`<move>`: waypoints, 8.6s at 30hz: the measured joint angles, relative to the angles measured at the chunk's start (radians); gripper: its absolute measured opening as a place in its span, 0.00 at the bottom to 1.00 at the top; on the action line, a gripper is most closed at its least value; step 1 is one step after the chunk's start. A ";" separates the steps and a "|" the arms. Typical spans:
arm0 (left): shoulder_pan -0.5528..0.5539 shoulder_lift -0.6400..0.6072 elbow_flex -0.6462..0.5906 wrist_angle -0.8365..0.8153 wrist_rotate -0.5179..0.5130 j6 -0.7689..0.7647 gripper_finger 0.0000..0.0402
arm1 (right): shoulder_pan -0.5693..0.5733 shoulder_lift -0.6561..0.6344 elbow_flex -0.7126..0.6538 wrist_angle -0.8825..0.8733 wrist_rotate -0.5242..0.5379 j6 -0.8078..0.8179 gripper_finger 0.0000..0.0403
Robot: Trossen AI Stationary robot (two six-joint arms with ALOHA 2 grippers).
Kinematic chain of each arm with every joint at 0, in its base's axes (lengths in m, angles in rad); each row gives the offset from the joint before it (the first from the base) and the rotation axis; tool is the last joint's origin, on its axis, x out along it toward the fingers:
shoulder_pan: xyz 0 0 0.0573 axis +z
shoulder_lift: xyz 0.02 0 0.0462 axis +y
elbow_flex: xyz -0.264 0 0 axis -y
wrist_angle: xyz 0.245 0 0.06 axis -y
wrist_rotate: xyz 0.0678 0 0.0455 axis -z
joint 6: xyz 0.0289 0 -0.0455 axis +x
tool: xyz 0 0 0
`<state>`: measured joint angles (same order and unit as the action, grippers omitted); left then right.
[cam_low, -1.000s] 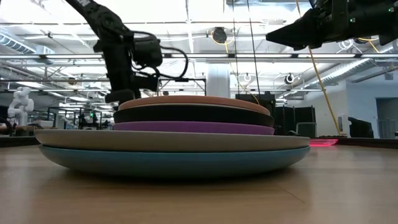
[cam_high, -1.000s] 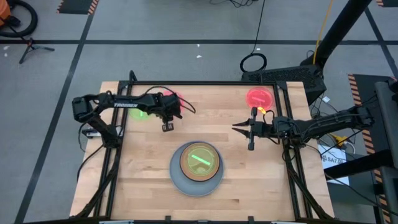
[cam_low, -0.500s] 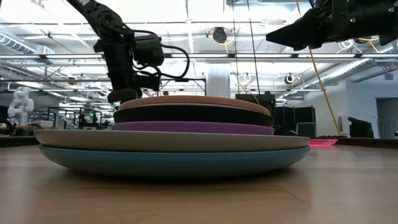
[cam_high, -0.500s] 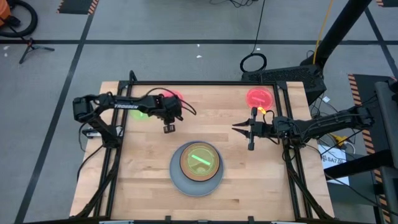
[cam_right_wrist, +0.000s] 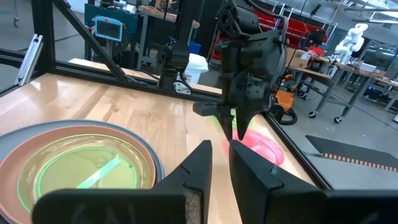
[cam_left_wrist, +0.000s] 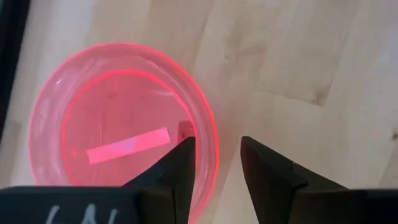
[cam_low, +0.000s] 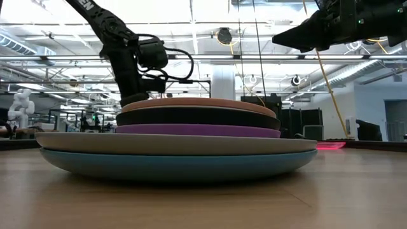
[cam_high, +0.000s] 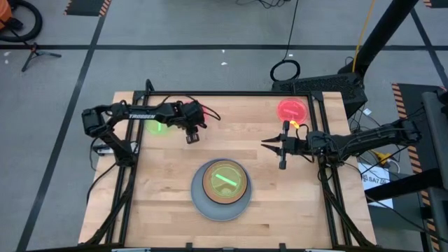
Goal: Stack plastic plates
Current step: Stack the left red transparent plate on top of the green transparent plate, then stack the red transparent plate on top of the red transparent plate
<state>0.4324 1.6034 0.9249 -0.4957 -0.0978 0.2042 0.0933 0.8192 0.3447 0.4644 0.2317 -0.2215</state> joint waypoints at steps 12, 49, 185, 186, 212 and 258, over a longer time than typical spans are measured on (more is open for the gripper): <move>-0.002 0.118 0.000 0.035 -0.069 -0.022 0.34 | 0.000 0.000 0.000 -0.002 0.001 0.000 0.12; -0.196 0.035 0.007 -0.060 -0.232 -0.134 0.01 | 0.000 0.000 0.000 -0.006 0.003 -0.008 0.12; -0.427 -0.892 -0.272 0.131 -0.270 0.038 0.17 | -0.080 0.276 0.291 -0.383 0.344 0.659 0.12; -0.422 -0.891 -0.272 0.138 -0.270 0.038 0.17 | -0.092 0.291 0.316 -0.412 0.345 0.664 0.12; -0.398 -0.891 -0.272 0.132 -0.270 0.057 0.17 | -0.601 0.721 0.631 -1.277 0.213 0.943 0.12; -0.398 -0.890 -0.271 0.133 -0.270 0.073 0.17 | -0.714 0.799 0.549 -0.979 0.187 0.891 0.36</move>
<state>0.0345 0.7132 0.6537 -0.3622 -0.3683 0.2768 -0.6205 1.6184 0.8935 -0.5149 0.4187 0.6693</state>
